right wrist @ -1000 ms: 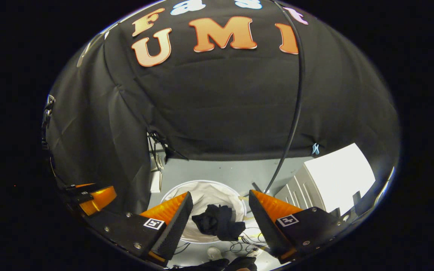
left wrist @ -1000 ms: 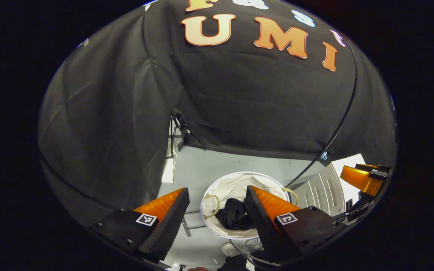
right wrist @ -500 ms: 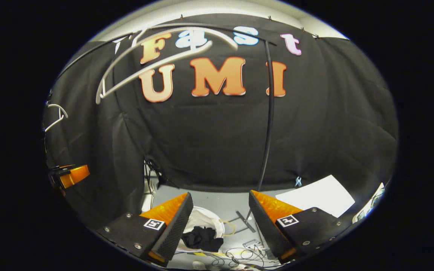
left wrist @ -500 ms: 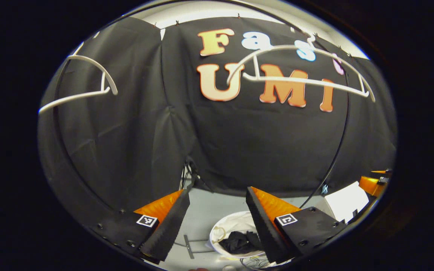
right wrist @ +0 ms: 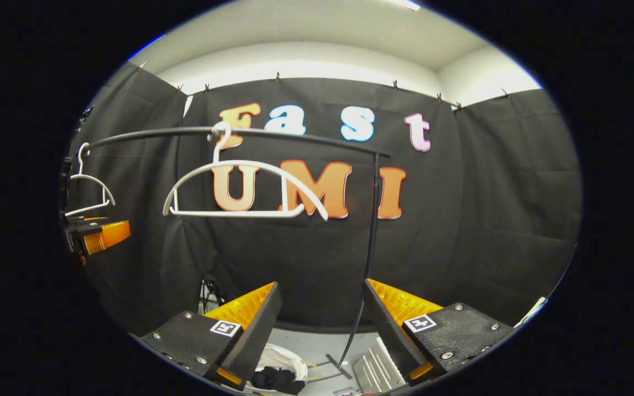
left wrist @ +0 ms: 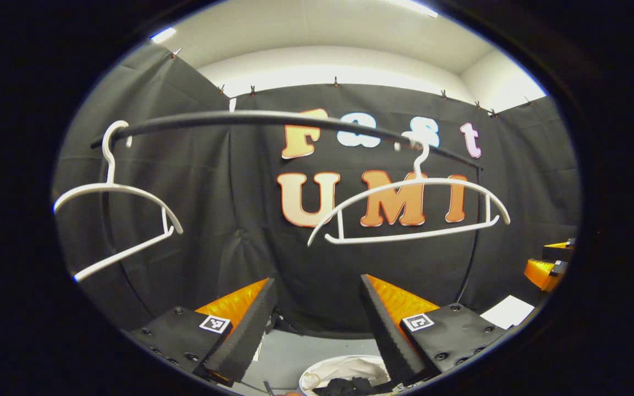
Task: Grasp the clothes on the hanger with both hands and then place them into the laundry hamper below.
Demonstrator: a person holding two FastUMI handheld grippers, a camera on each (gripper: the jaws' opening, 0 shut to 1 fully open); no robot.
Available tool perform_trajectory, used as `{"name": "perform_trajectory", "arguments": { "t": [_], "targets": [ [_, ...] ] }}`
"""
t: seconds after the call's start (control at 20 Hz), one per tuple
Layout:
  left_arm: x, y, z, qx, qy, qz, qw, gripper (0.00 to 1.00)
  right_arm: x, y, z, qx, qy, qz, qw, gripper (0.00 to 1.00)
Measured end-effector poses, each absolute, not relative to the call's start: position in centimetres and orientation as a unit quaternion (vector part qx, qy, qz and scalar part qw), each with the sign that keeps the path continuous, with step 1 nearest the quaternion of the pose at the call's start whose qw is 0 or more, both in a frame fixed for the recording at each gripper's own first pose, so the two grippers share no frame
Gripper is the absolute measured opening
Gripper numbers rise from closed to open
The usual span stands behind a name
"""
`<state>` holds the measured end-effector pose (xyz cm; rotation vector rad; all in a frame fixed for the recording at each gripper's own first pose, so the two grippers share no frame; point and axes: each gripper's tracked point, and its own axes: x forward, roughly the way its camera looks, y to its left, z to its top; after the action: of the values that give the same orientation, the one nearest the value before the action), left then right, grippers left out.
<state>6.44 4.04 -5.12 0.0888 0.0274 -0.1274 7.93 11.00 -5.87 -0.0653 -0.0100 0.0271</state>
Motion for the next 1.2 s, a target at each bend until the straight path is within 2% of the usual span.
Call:
{"name": "perform_trajectory", "arguments": {
  "t": [0.05, 0.15, 0.3, 0.35, 1.0, 1.2],
  "targets": [
    [6.3, 3.9, -4.1, 0.047, 0.0, -0.064, 0.997, 0.97, 7.6, 10.9, -4.9, -0.037, -0.019, 0.011, 0.999, 0.85],
    [6.4, 3.5, -2.5, 0.044, -0.021, -0.067, 0.997, 0.96, 6.8, 10.8, -3.3, -0.038, -0.038, 0.009, 0.999, 0.98],
    [6.3, 3.4, -1.5, 0.039, -0.037, -0.067, 0.996, 0.96, 6.2, 11.1, -2.3, -0.025, -0.051, 0.011, 0.998, 0.97],
    [6.3, 3.5, -1.5, 0.041, -0.038, -0.066, 0.996, 0.96, 6.2, 11.0, -2.3, -0.023, -0.052, 0.01, 0.998, 0.92],
    [7.5, 3.8, -3.3, 0.04, -0.012, -0.062, 0.997, 0.96, 6.7, 11.3, -3.4, -0.004, -0.041, 0.005, 0.999, 0.92],
    [7.5, 4.1, -3.5, 0.045, -0.007, -0.061, 0.997, 0.99, 7.0, 11.3, -3.6, -0.002, -0.037, 0.003, 0.999, 0.92]
  ]
}}
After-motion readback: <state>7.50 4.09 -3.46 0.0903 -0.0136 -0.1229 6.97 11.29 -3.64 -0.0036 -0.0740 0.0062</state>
